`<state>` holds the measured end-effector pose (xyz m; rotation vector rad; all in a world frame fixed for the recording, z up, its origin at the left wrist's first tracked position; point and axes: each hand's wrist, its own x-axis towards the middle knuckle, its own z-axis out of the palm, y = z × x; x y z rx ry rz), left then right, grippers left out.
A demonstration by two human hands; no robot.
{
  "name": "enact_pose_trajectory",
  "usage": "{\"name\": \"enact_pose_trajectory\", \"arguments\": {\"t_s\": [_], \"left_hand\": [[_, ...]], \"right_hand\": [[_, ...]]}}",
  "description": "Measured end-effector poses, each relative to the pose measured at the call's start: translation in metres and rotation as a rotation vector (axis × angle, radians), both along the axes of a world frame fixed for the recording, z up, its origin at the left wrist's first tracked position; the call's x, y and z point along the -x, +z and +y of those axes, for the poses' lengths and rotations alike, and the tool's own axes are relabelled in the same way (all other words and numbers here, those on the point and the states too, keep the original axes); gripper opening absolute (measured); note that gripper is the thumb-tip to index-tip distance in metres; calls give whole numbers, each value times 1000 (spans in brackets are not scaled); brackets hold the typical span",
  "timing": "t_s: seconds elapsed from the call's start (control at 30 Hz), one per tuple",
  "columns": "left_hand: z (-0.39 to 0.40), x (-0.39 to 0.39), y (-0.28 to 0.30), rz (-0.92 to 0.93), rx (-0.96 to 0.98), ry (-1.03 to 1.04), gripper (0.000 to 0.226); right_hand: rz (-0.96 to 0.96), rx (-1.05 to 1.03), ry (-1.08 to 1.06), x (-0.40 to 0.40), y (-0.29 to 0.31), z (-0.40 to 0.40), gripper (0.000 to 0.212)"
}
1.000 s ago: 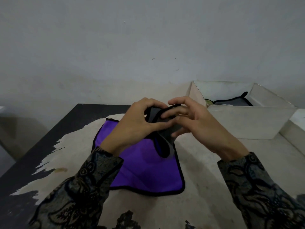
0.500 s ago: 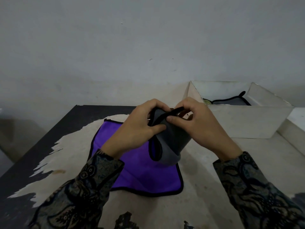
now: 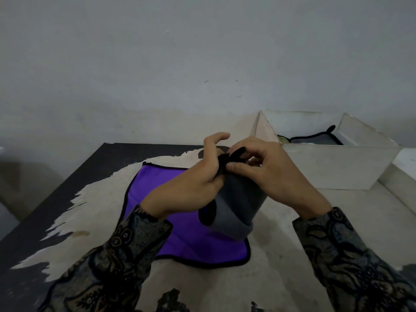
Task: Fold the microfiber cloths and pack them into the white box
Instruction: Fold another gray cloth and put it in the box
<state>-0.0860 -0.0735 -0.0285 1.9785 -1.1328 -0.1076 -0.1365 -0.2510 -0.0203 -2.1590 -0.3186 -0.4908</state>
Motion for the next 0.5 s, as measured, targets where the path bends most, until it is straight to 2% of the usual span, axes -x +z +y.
{"name": "enact_pose_trajectory", "arguments": {"t_s": [0.1, 0.23, 0.33, 0.5], "left_hand": [[1, 0, 1, 25, -4, -3, 72], [10, -7, 0, 58, -54, -10, 60], [18, -13, 1, 82, -72, 16, 59], [19, -17, 3, 190, 129, 58, 42]], "right_hand": [[-16, -3, -44, 0, 1, -2, 10], [-62, -184, -132, 0, 4, -11, 7], [-126, -276, -198, 0, 7, -21, 13], [-147, -327, -219, 2, 12, -33, 23]]}}
